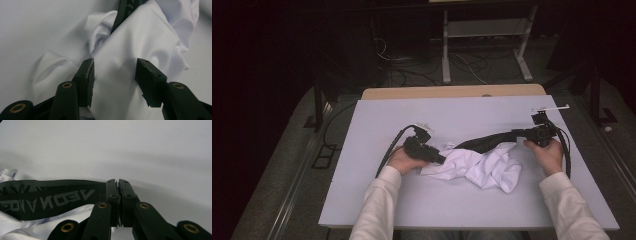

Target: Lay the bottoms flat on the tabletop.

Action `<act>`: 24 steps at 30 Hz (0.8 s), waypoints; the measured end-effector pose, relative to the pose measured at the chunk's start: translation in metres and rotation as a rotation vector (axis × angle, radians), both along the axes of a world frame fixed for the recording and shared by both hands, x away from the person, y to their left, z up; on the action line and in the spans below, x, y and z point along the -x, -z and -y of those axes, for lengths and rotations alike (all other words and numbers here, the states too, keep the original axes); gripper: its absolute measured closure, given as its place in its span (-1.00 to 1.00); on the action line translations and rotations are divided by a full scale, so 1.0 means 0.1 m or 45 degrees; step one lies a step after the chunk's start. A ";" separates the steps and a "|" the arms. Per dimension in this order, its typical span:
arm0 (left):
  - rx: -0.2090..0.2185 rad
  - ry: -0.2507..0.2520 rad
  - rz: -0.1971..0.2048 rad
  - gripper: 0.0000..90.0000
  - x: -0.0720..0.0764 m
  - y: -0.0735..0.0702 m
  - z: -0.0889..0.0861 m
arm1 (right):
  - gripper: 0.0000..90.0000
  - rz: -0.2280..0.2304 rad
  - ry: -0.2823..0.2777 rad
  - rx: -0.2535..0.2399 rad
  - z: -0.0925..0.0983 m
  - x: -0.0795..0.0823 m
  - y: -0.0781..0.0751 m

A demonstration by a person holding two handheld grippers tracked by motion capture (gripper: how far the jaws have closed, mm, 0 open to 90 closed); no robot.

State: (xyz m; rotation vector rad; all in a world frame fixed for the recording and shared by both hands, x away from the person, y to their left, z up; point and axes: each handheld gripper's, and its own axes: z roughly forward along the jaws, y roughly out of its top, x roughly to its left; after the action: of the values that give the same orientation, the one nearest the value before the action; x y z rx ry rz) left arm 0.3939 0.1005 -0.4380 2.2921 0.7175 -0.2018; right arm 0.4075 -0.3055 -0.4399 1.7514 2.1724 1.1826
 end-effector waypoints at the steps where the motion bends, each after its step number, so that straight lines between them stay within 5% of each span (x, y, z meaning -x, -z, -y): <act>1: 0.002 0.011 -0.012 0.20 0.01 0.01 0.01 | 0.92 0.001 0.001 0.000 0.00 0.00 0.00; 6: -0.029 0.090 -0.067 0.93 0.04 0.03 0.03 | 0.92 0.000 -0.001 -0.001 -0.01 0.00 0.00; 11: -0.089 0.104 0.037 0.97 0.11 -0.04 0.08 | 0.92 -0.004 -0.007 0.005 -0.03 0.00 0.01; 17: -0.014 0.061 0.137 0.98 0.20 -0.26 -0.02 | 0.92 -0.008 -0.001 0.004 -0.01 0.02 0.01; 21: 0.011 0.103 0.172 0.98 0.36 -0.39 -0.02 | 0.92 -0.009 0.003 -0.009 -0.01 0.04 0.01; 24: 0.031 0.200 0.165 0.98 0.58 -0.41 0.06 | 0.92 -0.011 0.003 -0.012 -0.01 0.10 0.00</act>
State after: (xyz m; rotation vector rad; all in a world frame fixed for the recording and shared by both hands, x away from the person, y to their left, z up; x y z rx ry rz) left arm 0.3357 0.0941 -0.3972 2.3153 0.4673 -0.1319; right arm 0.3978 -0.3050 -0.4403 1.7657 2.1722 1.1886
